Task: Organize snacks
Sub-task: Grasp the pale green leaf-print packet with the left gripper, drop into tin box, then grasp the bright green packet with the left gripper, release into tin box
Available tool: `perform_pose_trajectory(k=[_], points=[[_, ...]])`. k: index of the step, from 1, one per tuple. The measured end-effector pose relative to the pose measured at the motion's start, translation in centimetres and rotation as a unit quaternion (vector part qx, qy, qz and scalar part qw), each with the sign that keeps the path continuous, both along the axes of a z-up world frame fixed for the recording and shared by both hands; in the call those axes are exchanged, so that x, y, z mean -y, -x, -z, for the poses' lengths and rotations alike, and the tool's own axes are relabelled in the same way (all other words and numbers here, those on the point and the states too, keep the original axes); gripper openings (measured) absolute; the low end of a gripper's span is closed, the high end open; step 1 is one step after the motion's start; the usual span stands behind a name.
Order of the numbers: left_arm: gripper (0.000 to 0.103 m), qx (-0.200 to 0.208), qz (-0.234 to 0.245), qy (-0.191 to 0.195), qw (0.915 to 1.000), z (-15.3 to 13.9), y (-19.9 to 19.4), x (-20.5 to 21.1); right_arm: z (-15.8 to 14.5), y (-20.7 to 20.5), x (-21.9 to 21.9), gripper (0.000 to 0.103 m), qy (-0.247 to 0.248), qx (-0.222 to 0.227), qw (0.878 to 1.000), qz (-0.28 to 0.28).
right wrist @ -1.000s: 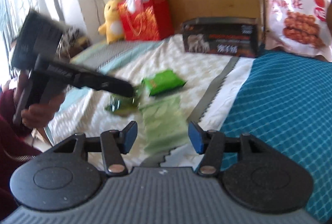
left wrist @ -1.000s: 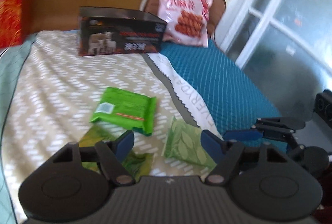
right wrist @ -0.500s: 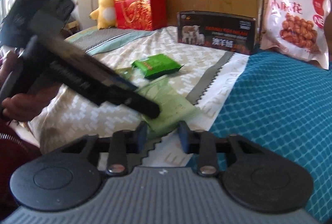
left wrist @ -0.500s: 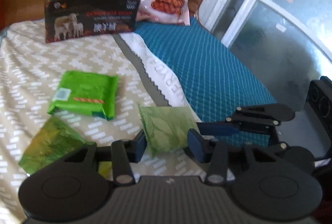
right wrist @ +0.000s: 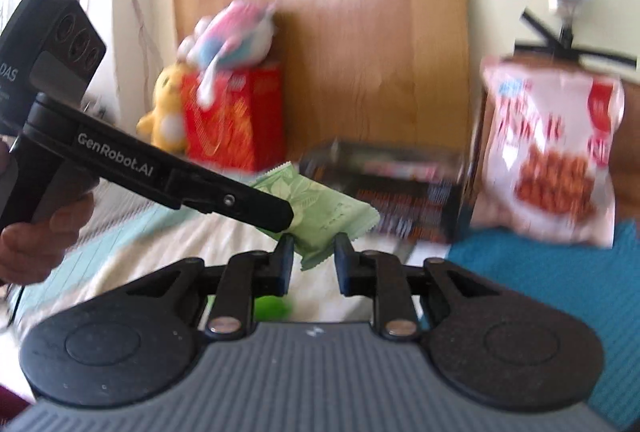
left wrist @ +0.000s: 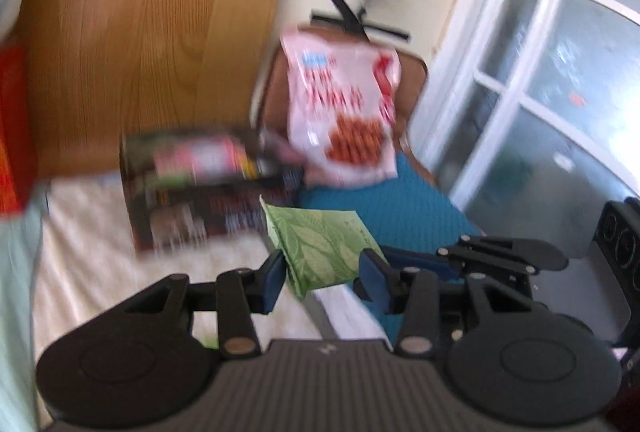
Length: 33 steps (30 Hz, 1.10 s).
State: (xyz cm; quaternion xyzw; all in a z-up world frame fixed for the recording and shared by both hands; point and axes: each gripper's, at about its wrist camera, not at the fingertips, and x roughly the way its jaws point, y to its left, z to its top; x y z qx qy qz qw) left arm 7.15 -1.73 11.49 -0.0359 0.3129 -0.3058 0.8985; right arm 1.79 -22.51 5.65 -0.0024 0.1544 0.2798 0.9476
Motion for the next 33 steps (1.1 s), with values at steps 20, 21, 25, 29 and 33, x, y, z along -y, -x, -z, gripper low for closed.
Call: perform_pose_trajectory(k=[20,21,25,29,33], points=[[0.045,-0.029,-0.093,0.024,0.9949,3.5,-10.6,-2.4,1.6,-11.3,0.7,0.036,-0.056,-0.012,0.995,0.080],[0.046,-0.039,-0.088,0.031,0.9949,3.7,-9.1,-3.6,1.8,-10.8,0.9,0.038,-0.067,-0.033,0.995,0.063],[0.050,-0.101,-0.063,0.041,0.9921,6.5,-4.5,-6.9,3.9,-7.8,0.8,0.044,-0.083,-0.139,0.987,-0.025],[0.053,-0.152,-0.060,0.060,0.9847,9.4,-1.4,-8.7,5.3,-4.4,-1.1,0.057,-0.069,-0.172,0.980,-0.068],[0.052,-0.150,-0.062,0.061,0.9849,10.6,0.6,-8.0,6.0,-2.4,-3.8,0.057,-0.041,-0.177,0.980,-0.077]])
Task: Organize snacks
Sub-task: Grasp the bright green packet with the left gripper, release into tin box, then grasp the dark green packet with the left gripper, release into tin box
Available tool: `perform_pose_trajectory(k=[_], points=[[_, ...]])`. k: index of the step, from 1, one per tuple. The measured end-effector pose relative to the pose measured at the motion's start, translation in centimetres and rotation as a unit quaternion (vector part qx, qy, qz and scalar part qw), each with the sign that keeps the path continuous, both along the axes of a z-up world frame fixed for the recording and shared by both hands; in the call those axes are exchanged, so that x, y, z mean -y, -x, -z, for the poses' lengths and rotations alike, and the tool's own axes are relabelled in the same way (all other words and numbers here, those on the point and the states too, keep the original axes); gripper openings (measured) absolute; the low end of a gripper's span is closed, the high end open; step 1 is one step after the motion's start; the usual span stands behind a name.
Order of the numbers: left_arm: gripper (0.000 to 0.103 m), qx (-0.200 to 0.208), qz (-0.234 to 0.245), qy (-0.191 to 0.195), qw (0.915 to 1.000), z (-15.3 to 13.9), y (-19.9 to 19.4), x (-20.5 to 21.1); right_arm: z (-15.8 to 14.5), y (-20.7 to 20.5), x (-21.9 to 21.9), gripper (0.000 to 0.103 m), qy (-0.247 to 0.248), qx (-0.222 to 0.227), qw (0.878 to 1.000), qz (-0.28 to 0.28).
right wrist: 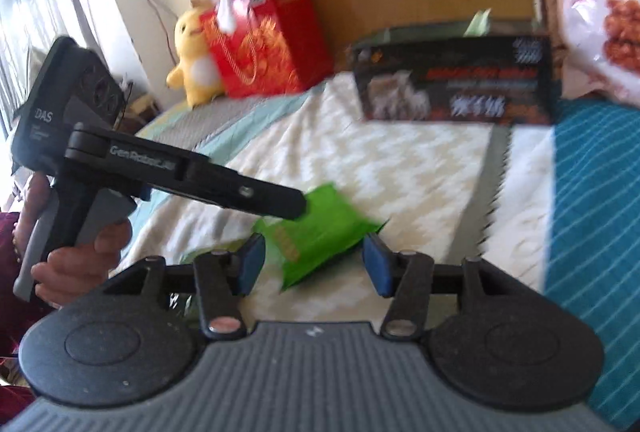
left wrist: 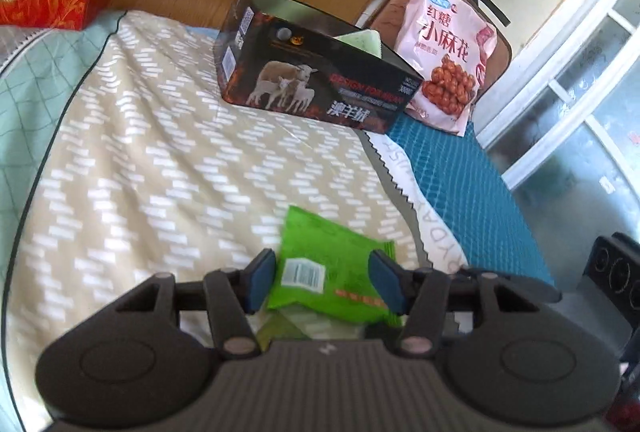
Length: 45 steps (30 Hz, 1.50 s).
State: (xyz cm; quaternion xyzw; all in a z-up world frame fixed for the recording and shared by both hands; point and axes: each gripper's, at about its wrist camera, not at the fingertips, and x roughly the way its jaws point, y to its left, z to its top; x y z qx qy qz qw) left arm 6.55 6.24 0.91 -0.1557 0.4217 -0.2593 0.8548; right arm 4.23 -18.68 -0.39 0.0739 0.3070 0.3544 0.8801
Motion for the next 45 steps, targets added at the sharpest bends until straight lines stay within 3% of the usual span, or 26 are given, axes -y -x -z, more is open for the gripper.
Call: perform_pose_trajectory(k=[4,6,9,14,24,27,31,34,36,38,42,45], points=[[0.048,-0.003,0.012,0.001,0.9999,0.0,1.4,1.3,-0.3,1.9,-1.4,0.054,0.042,0.041,0.998,0.025],[0.045,-0.002,0.019,0.002,0.9998,-0.2,1.9,1.8,-0.4,2.5,-0.9,0.042,0.048,0.047,0.997,0.036],[0.044,0.004,0.027,0.009,0.9996,-0.5,2.6,2.2,-0.4,3.1,0.7,0.041,0.035,0.035,0.998,0.045],[0.044,0.030,0.025,0.002,0.9992,-2.1,2.1,2.9,-1.4,3.2,1.1,0.041,0.036,0.058,0.996,0.059],[0.045,0.087,-0.031,0.007,0.9957,-7.1,-6.2,2.8,-4.6,-3.0,0.1,0.040,0.017,0.148,0.985,0.085],[0.045,0.108,-0.058,0.006,0.9924,-7.6,-9.5,3.1,-5.1,-6.1,-0.3,0.039,0.006,0.183,0.977,0.111],[0.045,0.115,-0.093,-0.006,0.9890,-7.1,-13.0,3.7,-4.9,-9.7,-1.1,0.039,-0.005,0.192,0.971,0.142],[0.049,0.119,-0.107,-0.024,0.9868,-6.4,-14.1,4.3,-4.6,-11.2,-1.7,0.042,0.001,0.186,0.969,0.160],[0.049,0.116,-0.108,-0.032,0.9868,-6.0,-14.3,4.6,-4.3,-11.4,-2.0,0.059,0.007,0.186,0.968,0.168],[0.051,0.121,-0.104,-0.027,0.9868,-5.8,-13.8,4.3,-4.0,-10.6,-2.1,0.068,0.012,0.198,0.964,0.178],[0.053,0.126,-0.094,-0.007,0.9875,-6.0,-11.4,2.8,-4.1,-8.6,-1.8,0.070,0.032,0.200,0.964,0.174],[0.054,0.114,-0.073,0.006,0.9908,-5.7,-8.1,0.8,-3.6,-6.3,-1.1,0.071,0.025,0.169,0.975,0.144]])
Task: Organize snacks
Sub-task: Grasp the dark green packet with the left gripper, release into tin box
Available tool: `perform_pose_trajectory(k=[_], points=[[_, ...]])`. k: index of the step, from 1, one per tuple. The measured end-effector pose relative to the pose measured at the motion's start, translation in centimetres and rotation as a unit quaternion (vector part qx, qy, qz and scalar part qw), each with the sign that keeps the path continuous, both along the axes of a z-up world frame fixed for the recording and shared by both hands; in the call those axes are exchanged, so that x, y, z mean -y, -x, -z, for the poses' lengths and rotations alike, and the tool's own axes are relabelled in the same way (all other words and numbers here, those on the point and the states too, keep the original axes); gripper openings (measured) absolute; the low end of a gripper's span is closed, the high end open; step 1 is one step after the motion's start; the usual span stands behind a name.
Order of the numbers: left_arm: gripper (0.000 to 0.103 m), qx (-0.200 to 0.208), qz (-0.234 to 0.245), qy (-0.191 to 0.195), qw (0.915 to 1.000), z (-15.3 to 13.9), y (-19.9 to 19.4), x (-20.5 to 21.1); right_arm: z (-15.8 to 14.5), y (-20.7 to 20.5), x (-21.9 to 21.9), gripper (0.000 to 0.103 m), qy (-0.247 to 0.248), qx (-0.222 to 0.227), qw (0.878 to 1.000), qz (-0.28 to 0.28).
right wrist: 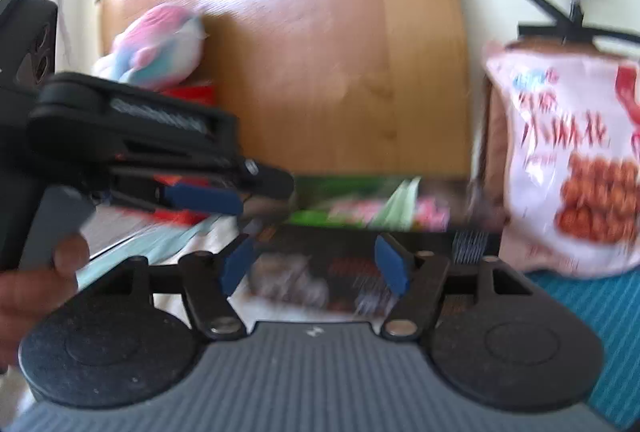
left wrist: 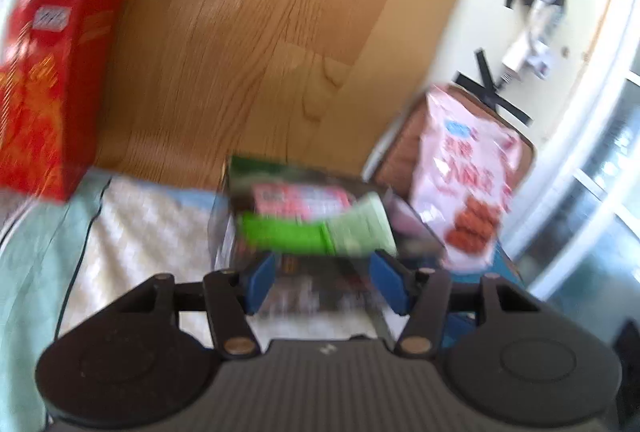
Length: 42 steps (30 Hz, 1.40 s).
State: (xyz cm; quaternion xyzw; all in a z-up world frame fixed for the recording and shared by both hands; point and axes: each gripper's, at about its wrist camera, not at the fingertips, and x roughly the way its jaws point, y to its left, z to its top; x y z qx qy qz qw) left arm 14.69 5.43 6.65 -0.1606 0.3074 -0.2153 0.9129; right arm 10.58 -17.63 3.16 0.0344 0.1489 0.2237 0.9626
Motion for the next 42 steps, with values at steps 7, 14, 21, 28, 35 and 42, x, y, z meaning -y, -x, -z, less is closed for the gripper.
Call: perform_pose_trajectory(k=[7,14,21,28,35,42], points=[[0.061,-0.070,0.034,0.011,0.9969,4.4,8.9,-4.2,2.6,5.0,-0.3,0.080,0.021,-0.125,0.984,-0.121],[0.069,-0.086,0.040,0.033,0.9949,6.2,15.8,-5.9,3.6,9.8,-2.8,0.083,0.058,-0.118,0.975,-0.180],[0.067,-0.095,0.065,0.070,0.9908,6.7,19.6,-5.4,3.8,14.1,-4.2,0.083,0.091,-0.106,0.961,-0.238],[0.056,-0.090,0.062,0.064,0.9919,6.8,21.0,-4.5,4.5,17.6,-4.5,0.070,0.134,-0.058,0.962,-0.231],[0.047,-0.090,0.080,0.072,0.9901,6.2,19.0,-3.4,4.3,17.4,-4.2,0.041,0.112,-0.060,0.967,-0.219],[0.047,-0.055,0.093,0.050,0.9929,3.7,14.5,-1.2,3.0,14.3,-3.2,0.039,0.087,-0.057,0.980,-0.170]])
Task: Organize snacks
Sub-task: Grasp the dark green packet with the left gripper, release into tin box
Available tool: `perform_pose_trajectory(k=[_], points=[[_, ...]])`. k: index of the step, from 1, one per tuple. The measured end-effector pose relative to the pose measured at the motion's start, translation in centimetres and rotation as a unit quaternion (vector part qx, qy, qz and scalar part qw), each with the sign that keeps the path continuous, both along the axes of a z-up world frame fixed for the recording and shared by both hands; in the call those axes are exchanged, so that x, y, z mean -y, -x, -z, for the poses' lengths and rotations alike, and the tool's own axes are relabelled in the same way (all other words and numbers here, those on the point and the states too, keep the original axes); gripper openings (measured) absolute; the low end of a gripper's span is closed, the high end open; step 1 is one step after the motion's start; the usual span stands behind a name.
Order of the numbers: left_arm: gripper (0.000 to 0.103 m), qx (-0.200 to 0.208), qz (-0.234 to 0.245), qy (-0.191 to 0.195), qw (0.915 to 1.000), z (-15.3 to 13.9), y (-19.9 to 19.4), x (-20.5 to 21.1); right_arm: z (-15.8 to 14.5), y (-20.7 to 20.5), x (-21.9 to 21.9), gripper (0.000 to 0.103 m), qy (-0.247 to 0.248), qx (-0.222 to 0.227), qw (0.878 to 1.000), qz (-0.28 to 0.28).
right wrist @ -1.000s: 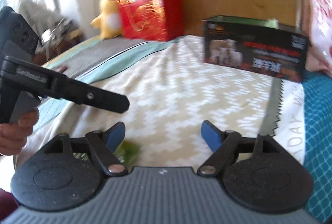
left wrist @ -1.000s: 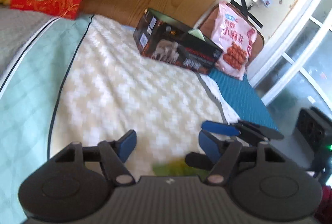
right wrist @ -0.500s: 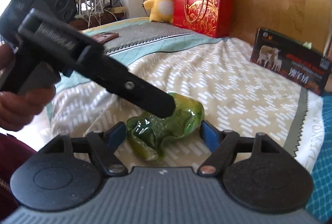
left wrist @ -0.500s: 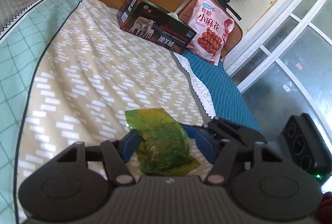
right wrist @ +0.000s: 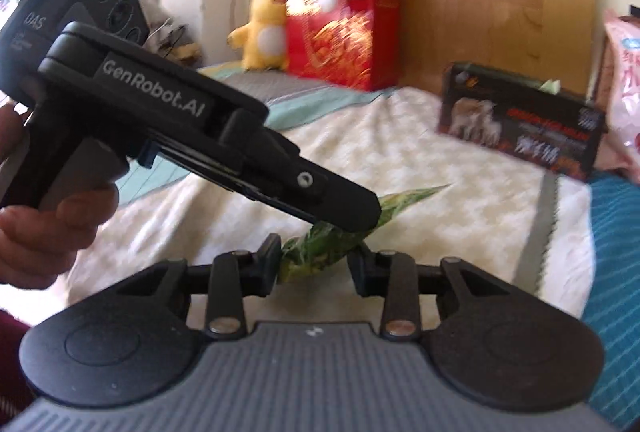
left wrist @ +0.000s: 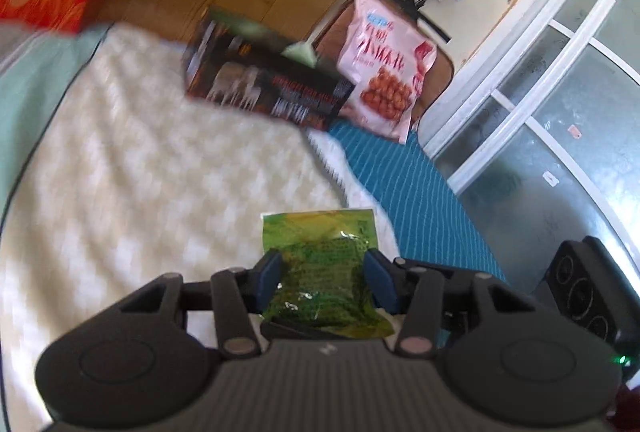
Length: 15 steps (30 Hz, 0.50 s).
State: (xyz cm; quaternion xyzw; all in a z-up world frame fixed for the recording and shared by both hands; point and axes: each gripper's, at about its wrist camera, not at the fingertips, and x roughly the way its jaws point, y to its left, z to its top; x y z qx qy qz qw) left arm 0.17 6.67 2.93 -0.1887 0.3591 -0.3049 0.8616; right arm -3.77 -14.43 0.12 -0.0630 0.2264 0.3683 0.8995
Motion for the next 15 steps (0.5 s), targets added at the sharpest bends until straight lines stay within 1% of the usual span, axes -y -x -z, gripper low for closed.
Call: perform_pose_trajectory(k=[4,6,9,12,15], points=[[0.047,0.042,-0.002,-0.013,0.9990,-3.0,-3.9,0.9,-2.3,-3.7,0.7,0.039,-0.029,0.015,0.999,0.025],[0.047,0.056,-0.009,-0.018,0.9982,-4.5,-6.7,1.3,-3.4,-5.5,0.6,0.039,-0.035,0.034,0.998,0.038],[0.047,0.065,-0.016,-0.019,0.9976,-6.1,-11.0,2.2,-4.4,-8.6,0.5,0.039,-0.038,0.072,0.995,0.064],[0.047,0.069,-0.025,-0.015,0.9972,-6.8,-14.7,3.4,-4.8,-12.1,0.8,0.038,-0.046,0.110,0.988,0.102],[0.047,0.080,-0.043,-0.027,0.9955,-6.8,-17.6,4.7,-4.7,-15.3,1.6,0.037,-0.078,0.114,0.982,0.127]])
